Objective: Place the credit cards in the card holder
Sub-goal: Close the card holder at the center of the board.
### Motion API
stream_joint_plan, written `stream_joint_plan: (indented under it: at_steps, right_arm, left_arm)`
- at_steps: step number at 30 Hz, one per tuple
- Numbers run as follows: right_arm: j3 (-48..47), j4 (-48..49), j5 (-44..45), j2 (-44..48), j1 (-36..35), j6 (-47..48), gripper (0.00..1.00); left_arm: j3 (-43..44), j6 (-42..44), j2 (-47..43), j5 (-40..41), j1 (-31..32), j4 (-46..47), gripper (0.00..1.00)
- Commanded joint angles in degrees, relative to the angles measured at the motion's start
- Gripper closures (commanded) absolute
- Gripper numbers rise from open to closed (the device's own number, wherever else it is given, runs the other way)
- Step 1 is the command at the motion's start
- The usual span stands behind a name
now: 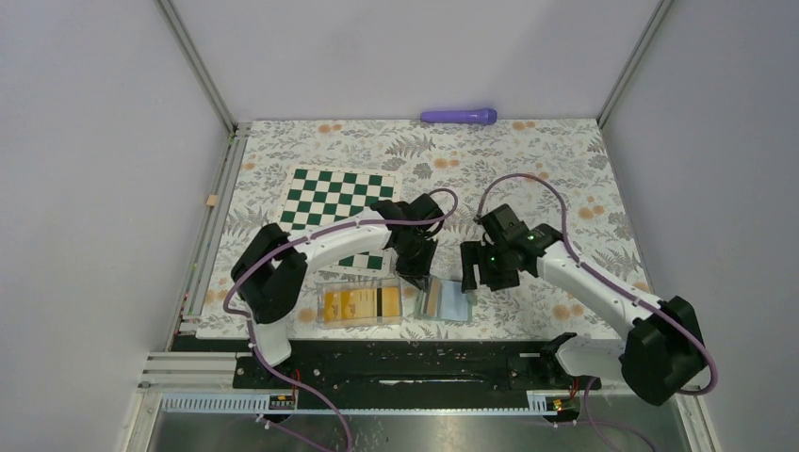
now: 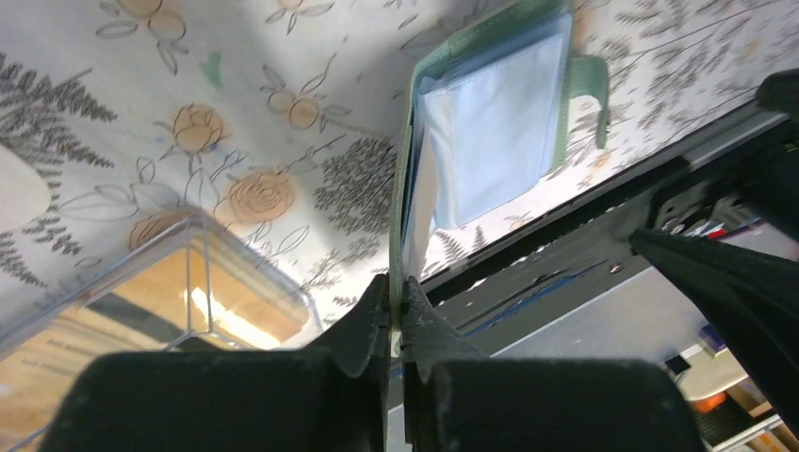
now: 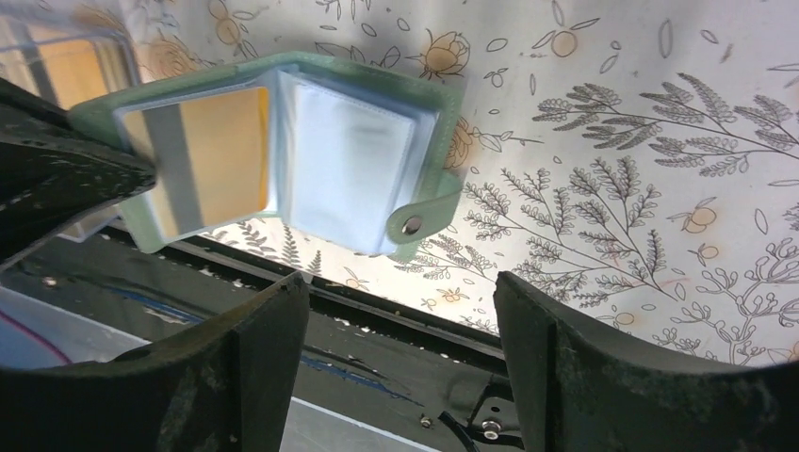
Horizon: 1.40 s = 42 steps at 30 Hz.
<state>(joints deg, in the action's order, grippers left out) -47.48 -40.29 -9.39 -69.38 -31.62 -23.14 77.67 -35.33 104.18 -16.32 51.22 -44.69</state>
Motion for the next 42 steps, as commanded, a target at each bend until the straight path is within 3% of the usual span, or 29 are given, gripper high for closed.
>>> stream_joint_plan:
  at_steps: [1,9,13,18,28,34,42]
  right_arm:
    - [-2.92,-0.90,5.56,-4.93,-4.64,-0.02,0.23]
    - [-7.64,0.10,8.15,-16.97,-11.01,0.27,0.40]
    - [-8.14,-1.06,8.89,-18.26,-11.55,0.61,0.56]
    - [-6.69,-1.61,7.38,-17.83,-11.60,0.48,0.66]
    - [-2.89,-1.48,3.30,-17.21,-11.61,0.06,0.66]
    - [-3.31,-5.20,5.97,-16.86,-11.59,0.95,0.69]
    - [-4.30,-8.40,6.05,-17.41,-11.64,2.31,0.50]
  left_arm:
    - [3.68,4.03,1.77,1.65,-0.31,-8.23,1.00]
    - [3.57,4.40,1.90,1.60,-0.29,-8.68,1.00]
    - [3.51,4.22,1.97,1.70,-0.33,-8.66,1.00]
    - [3.56,4.01,2.29,1.05,-0.29,-8.17,1.00]
    - [3.01,3.58,2.57,0.91,-0.38,-7.14,1.00]
    - [1.53,2.86,1.85,0.08,-0.91,-5.47,0.99]
    - [1.79,3.07,2.04,-0.33,-1.04,-5.73,1.00]
